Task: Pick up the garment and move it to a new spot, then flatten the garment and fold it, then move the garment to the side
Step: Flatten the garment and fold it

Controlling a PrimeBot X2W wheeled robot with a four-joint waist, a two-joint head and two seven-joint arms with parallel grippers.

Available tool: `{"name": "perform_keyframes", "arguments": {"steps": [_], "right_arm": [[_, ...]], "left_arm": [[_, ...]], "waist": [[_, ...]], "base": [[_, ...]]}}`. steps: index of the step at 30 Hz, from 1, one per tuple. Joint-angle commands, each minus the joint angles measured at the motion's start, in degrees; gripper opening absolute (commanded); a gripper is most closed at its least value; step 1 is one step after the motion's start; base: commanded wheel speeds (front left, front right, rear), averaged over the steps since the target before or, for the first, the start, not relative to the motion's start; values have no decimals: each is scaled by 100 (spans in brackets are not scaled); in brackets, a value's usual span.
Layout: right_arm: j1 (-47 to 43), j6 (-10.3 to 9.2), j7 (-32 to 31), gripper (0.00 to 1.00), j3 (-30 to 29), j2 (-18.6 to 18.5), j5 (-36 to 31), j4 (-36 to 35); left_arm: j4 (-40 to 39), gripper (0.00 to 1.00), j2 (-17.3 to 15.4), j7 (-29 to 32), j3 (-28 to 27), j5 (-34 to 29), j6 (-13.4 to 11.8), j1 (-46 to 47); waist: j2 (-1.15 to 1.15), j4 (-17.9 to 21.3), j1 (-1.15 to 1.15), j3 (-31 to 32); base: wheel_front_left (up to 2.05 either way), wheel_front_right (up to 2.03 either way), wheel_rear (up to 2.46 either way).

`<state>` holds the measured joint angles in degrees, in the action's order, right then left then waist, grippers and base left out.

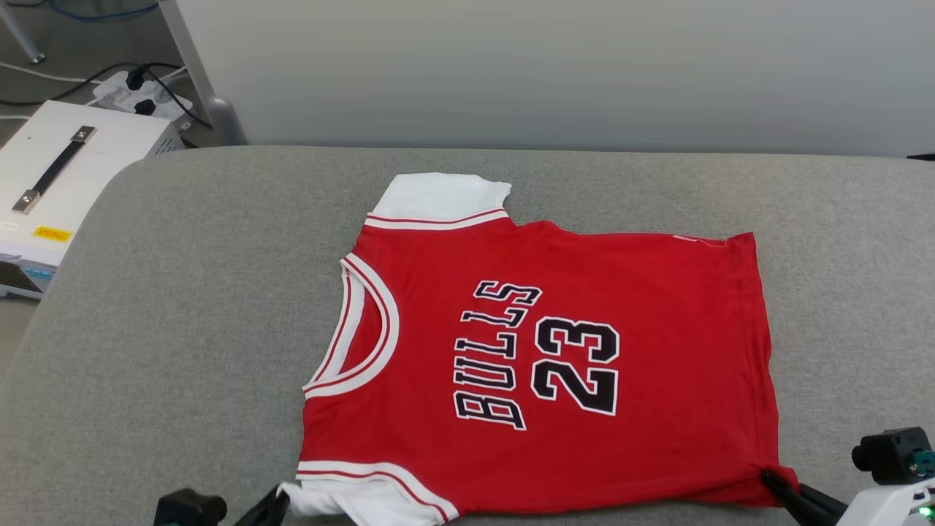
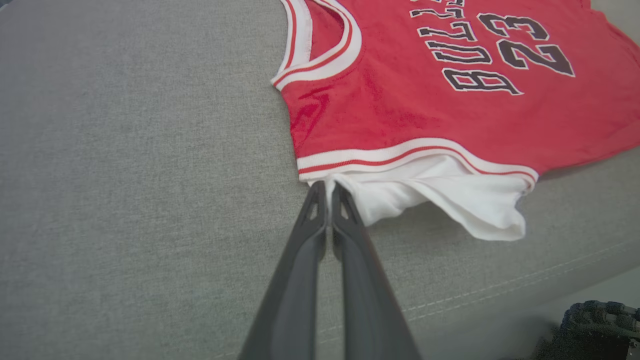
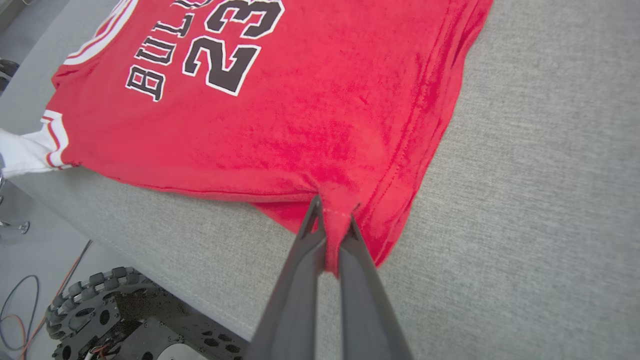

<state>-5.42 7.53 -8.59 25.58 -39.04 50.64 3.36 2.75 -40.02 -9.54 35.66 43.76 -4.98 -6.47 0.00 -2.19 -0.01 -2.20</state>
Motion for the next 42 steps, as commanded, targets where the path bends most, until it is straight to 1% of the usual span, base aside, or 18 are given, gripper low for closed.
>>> {"name": "perform_keyframes", "arguments": {"steps": [1, 4, 7, 12, 17, 23, 29, 30, 32, 37, 42], "right_arm": [[6, -4, -62, 0, -127, 63, -75, -80], [61, -4, -235, 0, -399, 200, -184, -235], [124, -4, -403, 0, -555, 309, -241, -362], [302, -4, -571, 0, -782, 484, -262, -467], [602, -4, -631, 0, -822, 637, -309, -441], [964, -4, -605, 0, -818, 703, -320, -296], [1454, -4, -569, 0, -661, 704, -364, -129], [1712, -4, -565, 0, -553, 670, -399, 32], [1933, -4, -523, 0, -454, 644, -461, 212], [2382, -4, -465, 0, -102, 665, -473, 649], [2712, -4, -255, 0, 179, 675, -514, 1180]], "left_arm": [[10, 0, -48, -27, -28, -132, 63, 253], [75, 0, -39, 6, -35, -258, 222, 720], [195, 0, -48, 74, -36, -362, 379, 1154], [561, 0, 36, 167, -101, -410, 634, 1936], [1070, 0, 229, 200, -70, -440, 888, 2621], [1848, 0, 402, 187, 47, -508, 1107, 3396], [2553, 0, 449, 89, 212, -499, 1215, 3997], [2818, 0, 486, 55, 343, -456, 1235, 4206], [3020, 0, 518, 55, 484, -406, 1242, 4331], [3349, 0, 547, 23, 889, -192, 1245, 4515], [3689, 0, 619, -47, 1259, 74, 1246, 4615]], "waist": [[0, 26, 1, -104], [0, 38, 1, -195], [0, 94, 1, -273], [0, 204, 1, -479], [0, 333, 1, -742], [0, 405, 1, -1048], [0, 496, 1, -1312], [0, 513, 1, -1418], [0, 520, 1, -1486], [0, 525, 1, -1626], [0, 515, 1, -1707]], "base": [[0, 0, 0], [0, 0, 0], [0, 0, 0], [0, 0, 0], [0, 0, 0], [0, 0, 0], [0, 0, 0], [0, 0, 0], [0, 0, 0], [0, 0, 0], [0, 0, 0]]}}
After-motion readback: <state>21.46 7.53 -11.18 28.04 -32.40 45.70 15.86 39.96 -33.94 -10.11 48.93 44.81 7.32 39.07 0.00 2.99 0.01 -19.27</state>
